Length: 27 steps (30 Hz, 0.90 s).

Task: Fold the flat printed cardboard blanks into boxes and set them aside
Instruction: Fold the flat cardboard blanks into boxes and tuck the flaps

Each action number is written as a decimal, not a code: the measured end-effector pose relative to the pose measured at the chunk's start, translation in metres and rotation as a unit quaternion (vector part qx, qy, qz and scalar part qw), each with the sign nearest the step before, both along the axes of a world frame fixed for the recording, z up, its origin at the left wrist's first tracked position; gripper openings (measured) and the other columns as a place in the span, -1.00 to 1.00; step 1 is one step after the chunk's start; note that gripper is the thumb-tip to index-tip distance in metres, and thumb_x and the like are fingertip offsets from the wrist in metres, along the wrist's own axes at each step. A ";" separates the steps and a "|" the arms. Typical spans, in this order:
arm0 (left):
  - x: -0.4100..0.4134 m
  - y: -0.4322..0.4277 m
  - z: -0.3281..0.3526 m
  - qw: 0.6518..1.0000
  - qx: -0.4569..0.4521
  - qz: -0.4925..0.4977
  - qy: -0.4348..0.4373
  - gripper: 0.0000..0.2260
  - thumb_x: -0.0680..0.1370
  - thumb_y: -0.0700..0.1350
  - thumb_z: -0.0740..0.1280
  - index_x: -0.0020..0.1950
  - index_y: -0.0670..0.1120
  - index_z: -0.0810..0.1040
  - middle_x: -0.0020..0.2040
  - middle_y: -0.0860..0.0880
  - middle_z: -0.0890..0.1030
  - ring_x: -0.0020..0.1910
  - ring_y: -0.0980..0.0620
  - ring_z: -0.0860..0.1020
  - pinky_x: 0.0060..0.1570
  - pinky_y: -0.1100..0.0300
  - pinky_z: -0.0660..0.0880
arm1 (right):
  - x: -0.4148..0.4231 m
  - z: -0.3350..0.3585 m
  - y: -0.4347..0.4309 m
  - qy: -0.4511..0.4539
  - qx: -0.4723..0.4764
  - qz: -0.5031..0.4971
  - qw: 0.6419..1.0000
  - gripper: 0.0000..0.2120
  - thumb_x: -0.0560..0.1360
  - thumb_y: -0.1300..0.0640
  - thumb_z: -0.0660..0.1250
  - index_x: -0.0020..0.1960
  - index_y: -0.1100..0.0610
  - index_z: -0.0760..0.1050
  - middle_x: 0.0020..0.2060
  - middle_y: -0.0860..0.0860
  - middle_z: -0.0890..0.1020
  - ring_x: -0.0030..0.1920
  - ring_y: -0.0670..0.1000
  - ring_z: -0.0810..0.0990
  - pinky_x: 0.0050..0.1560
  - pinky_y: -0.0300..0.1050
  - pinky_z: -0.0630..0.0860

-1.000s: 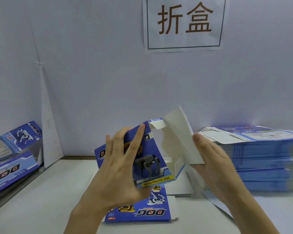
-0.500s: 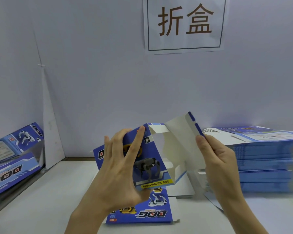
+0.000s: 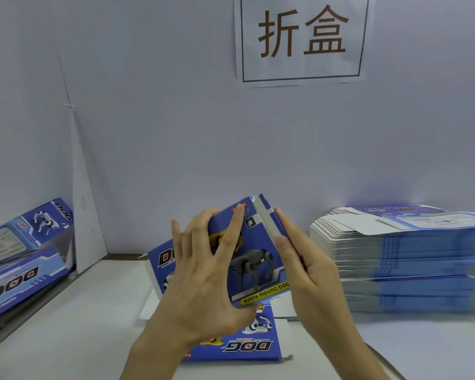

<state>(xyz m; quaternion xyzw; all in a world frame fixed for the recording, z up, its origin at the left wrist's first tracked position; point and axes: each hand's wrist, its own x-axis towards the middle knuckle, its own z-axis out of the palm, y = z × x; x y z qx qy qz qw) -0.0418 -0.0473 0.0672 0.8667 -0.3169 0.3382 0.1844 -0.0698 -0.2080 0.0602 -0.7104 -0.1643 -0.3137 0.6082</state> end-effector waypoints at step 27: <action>-0.004 -0.008 -0.003 0.999 -0.012 -0.042 0.032 0.18 0.13 0.26 0.48 0.55 0.17 -0.22 0.38 0.05 0.07 0.35 -0.10 0.16 0.36 -0.28 0.28 | -0.006 0.003 -0.013 -0.036 -0.130 0.034 0.990 -0.54 0.53 0.05 0.26 0.40 -0.21 0.33 0.34 -0.17 0.33 0.28 -0.30 0.37 -0.01 -0.49 0.48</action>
